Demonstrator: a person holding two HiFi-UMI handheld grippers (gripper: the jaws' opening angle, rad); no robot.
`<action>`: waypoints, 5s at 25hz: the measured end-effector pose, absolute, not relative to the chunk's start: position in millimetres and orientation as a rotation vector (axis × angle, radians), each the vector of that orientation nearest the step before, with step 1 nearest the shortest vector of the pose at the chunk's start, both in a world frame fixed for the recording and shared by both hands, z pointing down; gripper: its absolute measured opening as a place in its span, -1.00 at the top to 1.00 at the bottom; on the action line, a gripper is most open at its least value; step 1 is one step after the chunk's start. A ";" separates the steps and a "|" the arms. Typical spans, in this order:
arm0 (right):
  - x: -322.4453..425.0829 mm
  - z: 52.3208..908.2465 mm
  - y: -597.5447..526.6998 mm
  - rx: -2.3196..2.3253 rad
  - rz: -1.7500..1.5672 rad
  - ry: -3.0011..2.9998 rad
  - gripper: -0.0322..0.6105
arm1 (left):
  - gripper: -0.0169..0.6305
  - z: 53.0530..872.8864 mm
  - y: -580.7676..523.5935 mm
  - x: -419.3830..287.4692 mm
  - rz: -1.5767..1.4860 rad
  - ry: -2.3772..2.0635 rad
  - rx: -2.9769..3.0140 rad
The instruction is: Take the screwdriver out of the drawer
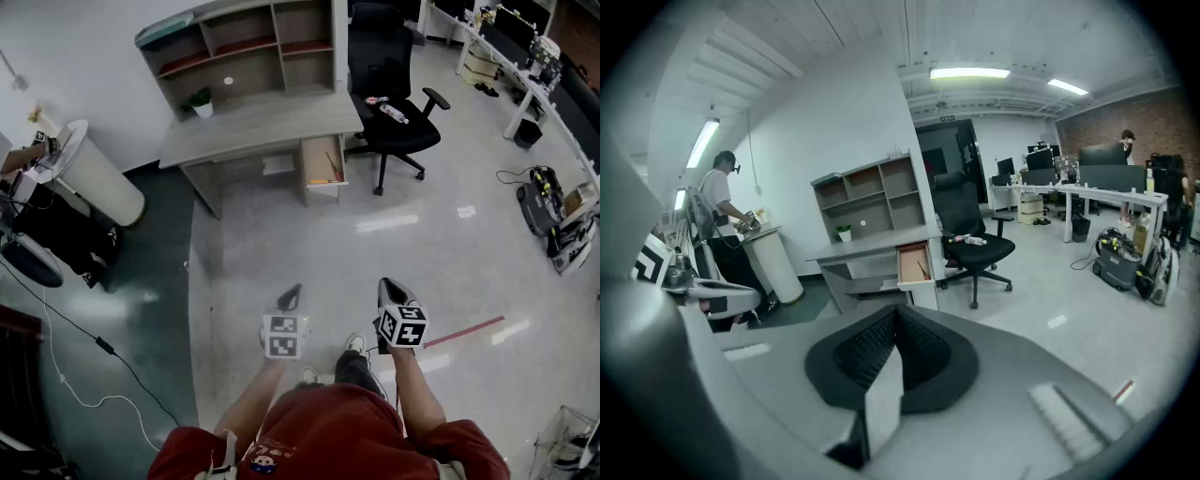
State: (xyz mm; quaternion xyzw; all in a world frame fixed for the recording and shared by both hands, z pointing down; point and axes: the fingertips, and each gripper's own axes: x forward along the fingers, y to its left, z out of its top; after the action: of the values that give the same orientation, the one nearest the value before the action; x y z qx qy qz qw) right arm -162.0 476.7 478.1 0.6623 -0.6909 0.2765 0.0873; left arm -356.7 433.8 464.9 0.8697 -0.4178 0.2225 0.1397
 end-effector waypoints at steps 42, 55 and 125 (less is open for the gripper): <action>-70.0 491.0 453.9 2.076 0.845 -2.017 0.90 | 0.10 472.8 383.5 -242.1 0.650 -0.972 2.598; 35.3 507.8 420.4 2.087 0.849 -2.021 0.90 | 0.10 481.0 342.2 -136.7 0.692 -1.006 2.591; 176.7 523.4 -136.2 1.701 0.848 -2.251 0.90 | 0.10 524.8 -157.2 0.5 0.676 -1.305 2.290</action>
State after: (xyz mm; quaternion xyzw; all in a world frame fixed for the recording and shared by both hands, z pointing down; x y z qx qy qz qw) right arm 176.7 -136.2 523.4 0.5745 -0.7605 0.2865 0.0974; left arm 0.5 -157.2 524.8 0.8230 -0.4690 0.2429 0.2090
